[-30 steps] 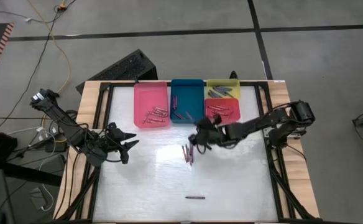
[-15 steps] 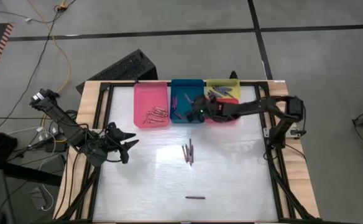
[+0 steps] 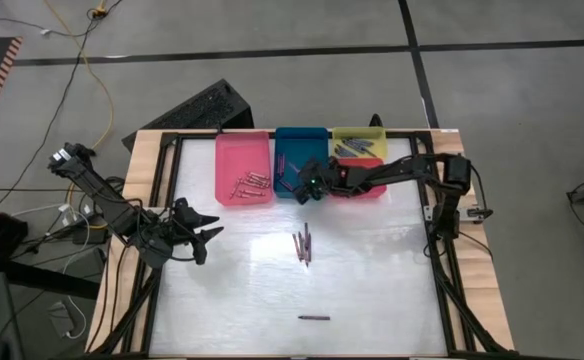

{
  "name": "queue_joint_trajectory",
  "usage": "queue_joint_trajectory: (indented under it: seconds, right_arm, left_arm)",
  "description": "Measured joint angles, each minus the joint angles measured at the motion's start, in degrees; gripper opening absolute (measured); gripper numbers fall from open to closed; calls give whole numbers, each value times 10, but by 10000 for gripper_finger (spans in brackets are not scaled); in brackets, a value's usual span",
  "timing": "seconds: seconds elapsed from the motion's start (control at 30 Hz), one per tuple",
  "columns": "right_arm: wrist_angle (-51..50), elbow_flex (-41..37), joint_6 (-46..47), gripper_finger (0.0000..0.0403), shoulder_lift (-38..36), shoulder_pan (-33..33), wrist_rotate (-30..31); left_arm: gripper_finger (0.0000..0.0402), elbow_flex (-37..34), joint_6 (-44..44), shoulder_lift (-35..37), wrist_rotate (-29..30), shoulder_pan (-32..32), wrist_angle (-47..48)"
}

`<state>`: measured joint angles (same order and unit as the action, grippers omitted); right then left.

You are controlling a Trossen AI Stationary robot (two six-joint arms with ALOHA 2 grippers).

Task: Sort crayons
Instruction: Put the violet crayon into the blue bin

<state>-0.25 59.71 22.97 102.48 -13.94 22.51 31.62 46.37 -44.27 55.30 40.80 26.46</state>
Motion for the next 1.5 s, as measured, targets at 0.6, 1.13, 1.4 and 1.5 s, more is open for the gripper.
queue_joint_trajectory:
  seconds: [0.6, 1.13, 1.4, 1.5]
  right_arm:
    - [-312, 176, 6, 129, -30, 132, -28]
    - [-377, 175, 312, 123, 76, 285, 106]
    - [-370, 177, 347, 123, 137, 255, 55]
    - [-366, 177, 349, 122, 144, 249, 46]
  left_arm:
    - [139, 0, 7, 0, -20, 0, 3]
    - [139, 0, 15, 0, -8, 1, -1]
    - [139, 0, 15, 0, -8, 1, -1]
    - [139, 0, 15, 0, -8, 1, 0]
